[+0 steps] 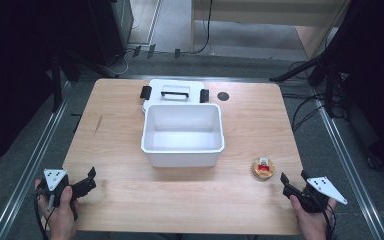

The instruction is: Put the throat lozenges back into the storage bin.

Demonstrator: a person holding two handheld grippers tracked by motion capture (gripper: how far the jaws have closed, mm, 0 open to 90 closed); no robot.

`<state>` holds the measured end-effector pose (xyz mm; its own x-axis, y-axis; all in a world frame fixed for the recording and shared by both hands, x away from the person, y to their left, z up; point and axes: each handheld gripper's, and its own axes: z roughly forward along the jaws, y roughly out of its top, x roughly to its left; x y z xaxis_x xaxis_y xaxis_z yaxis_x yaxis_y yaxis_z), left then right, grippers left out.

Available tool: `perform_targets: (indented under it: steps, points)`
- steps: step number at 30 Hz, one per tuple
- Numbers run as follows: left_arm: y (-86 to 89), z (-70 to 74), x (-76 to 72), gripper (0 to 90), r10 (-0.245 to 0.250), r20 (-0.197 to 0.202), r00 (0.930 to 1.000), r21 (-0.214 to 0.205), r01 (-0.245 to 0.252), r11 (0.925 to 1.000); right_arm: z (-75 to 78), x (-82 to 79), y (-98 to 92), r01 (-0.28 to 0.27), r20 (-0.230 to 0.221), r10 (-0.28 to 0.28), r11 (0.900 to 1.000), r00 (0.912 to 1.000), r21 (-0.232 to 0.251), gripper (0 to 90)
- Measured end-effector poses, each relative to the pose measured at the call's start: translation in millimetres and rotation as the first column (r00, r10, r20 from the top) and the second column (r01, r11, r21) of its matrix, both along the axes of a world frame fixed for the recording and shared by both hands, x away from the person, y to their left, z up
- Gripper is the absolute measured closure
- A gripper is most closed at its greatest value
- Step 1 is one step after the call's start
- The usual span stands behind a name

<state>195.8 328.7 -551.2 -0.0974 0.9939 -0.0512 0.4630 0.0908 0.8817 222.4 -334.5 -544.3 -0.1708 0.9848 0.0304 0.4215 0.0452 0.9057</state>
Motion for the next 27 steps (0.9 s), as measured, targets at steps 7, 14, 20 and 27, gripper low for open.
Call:
perform_targets:
  steps: [7, 14, 20, 27]
  points:
    - [2.8, 0.0, 2.4, 0.0, -0.042, 0.007, 0.9991, -0.022, 0.042, 0.9989, 3.0, 0.1, 0.7, -0.033, -0.026, 0.033, 0.9993, 0.9991, -0.015, 31.2]
    - [4.1, -0.4, 2.7, 0.0, -0.05, 0.012, 0.9987, -0.047, 0.05, 0.9976, 13.8, 3.0, 3.3, -0.032, -0.089, 0.03, 0.9991, 0.9956, -0.028, 28.9]
    - [4.8, -0.1, -1.8, 0.0, -0.049, 0.053, 0.9974, -0.059, 0.052, 0.9969, 29.9, 9.5, 11.2, -0.06, -0.191, 0.04, 0.9931, 0.9807, -0.101, 28.1]
    - [7.4, -0.3, -1.6, 0.0, -0.051, 0.052, 0.9974, -0.085, 0.055, 0.9948, 38.7, 18.6, 20.4, -0.126, -0.304, 0.081, 0.9834, 0.949, -0.131, 27.0]
